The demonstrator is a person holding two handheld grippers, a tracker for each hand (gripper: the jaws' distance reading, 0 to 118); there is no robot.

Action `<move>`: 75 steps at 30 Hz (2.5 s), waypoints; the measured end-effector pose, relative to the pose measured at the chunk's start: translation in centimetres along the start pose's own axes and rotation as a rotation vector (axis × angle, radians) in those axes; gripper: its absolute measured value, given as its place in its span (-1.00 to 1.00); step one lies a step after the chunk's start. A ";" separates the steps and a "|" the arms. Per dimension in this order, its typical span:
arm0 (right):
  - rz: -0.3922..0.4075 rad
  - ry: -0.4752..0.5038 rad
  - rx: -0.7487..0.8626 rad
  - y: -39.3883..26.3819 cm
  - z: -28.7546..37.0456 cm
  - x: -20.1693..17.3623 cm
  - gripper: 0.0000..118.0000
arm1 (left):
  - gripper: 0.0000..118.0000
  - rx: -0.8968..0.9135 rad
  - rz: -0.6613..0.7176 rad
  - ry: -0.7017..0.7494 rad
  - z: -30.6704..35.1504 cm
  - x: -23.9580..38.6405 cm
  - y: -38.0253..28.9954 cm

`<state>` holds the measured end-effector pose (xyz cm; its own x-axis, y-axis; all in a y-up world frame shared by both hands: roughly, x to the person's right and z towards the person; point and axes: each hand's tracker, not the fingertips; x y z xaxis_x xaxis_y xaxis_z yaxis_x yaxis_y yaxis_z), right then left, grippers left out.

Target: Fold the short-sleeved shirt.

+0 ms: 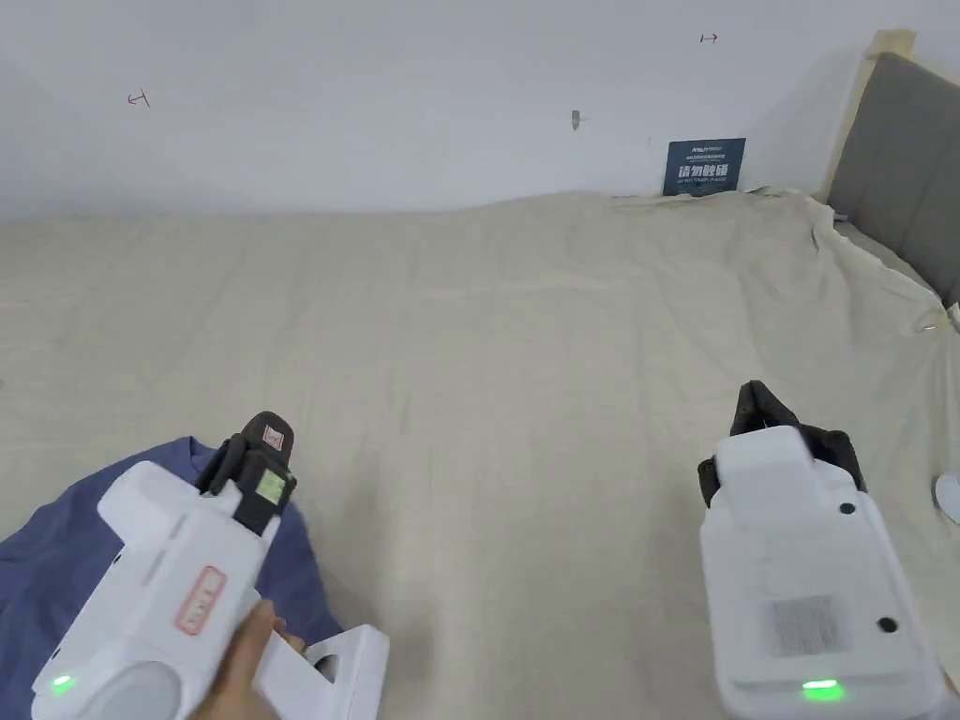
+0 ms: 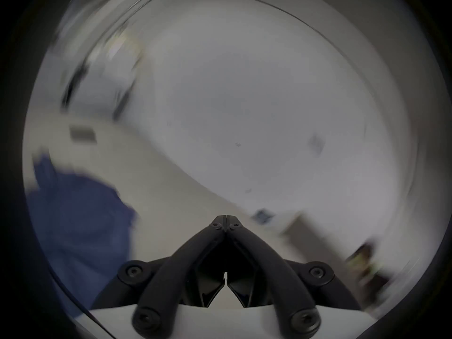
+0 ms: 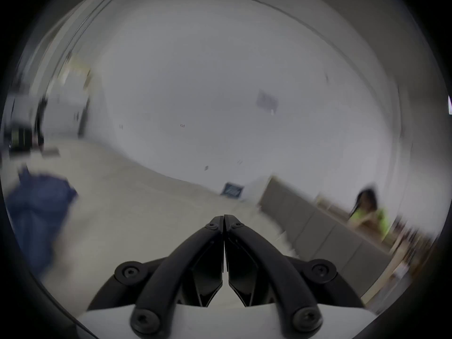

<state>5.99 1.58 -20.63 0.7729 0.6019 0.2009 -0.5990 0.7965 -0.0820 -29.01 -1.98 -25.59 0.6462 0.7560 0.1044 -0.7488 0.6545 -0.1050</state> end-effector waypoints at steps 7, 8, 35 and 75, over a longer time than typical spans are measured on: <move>0.282 -0.125 0.186 0.2 1.3 -1.1 -1.00 | -1.00 0.064 0.627 -0.181 0.3 -4.5 -0.3; 0.215 -0.106 0.171 0.4 1.3 -0.6 -1.00 | -1.00 0.063 0.564 -0.150 0.3 -4.2 -0.1; -0.617 0.213 -0.123 -1.8 -0.8 4.9 -1.00 | -1.00 0.060 -0.912 0.214 -0.3 4.7 -4.8; -0.587 0.241 -0.083 -0.3 -1.1 4.1 -1.00 | -1.00 0.102 -0.870 0.243 0.3 3.7 -2.5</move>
<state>9.56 3.91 -20.90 0.9986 0.0522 0.0112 -0.0508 0.9935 -0.1017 -24.77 -0.79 -24.60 0.9941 -0.0155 -0.1070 0.0158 0.9999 0.0020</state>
